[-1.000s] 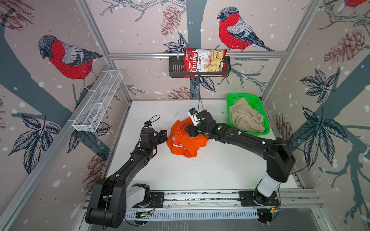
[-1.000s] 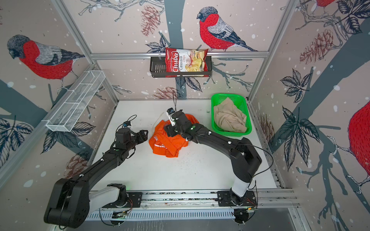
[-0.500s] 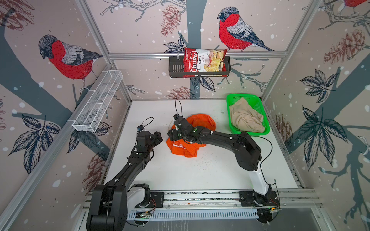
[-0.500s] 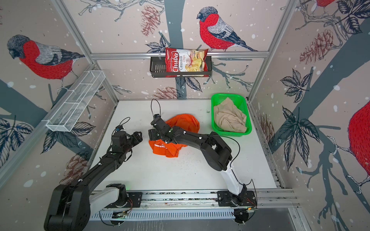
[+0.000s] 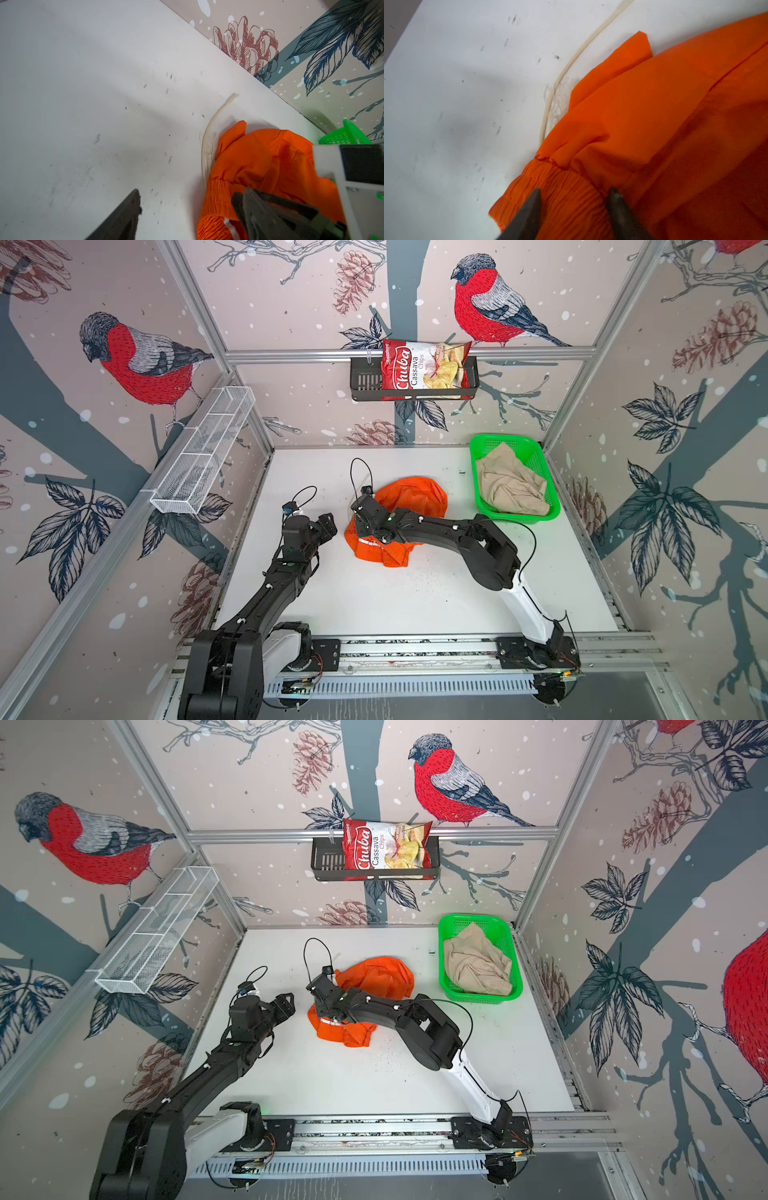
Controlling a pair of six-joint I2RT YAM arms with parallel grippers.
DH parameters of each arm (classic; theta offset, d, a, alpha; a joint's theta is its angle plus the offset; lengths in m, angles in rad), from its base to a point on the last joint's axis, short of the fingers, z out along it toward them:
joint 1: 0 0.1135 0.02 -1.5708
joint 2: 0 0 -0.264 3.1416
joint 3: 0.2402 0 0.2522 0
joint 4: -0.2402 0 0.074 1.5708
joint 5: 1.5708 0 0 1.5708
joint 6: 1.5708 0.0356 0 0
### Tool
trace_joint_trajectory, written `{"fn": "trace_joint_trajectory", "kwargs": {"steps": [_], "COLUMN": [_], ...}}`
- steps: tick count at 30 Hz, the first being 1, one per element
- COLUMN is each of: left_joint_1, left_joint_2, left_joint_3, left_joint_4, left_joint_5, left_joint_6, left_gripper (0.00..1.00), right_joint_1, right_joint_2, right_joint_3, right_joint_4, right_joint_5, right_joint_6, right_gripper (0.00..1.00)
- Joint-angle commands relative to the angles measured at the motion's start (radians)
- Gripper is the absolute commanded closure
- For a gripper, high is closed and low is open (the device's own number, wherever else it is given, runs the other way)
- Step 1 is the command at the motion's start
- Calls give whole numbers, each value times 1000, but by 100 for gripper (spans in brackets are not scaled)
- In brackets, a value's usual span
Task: Fold and stack the shorts
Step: 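Grasp the shorts waistband with the right gripper and lift it up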
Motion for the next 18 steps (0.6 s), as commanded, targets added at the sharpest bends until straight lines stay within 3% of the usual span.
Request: {"fn": "trace_joint_trajectory", "kwargs": {"steps": [1,3,6,14,18], "left_joint_1": [3,3,3,-5,-63], "left_joint_2": [-7,-13,-28,-35,-38], "left_joint_3": [-1,3,4,-24,-36], "left_joint_4": [37,29,37,247,383], "left_joint_5": [9,10,33,296,425], "left_joint_6": [17,26,38,71,114], "left_gripper": [23,23,23,25,25], "right_joint_1": [-6,-8,-16,-105,-180], "right_joint_2": [-7,-61,-202,-497,-601], "right_joint_3": [-12,-66,-171,-227,-208], "right_joint_4": [30,86,190,217,209], "right_joint_5": [36,36,30,-10,-84], "right_joint_6": [-5,-26,-62,-188,-227], "right_gripper": [74,86,93,99,99]}}
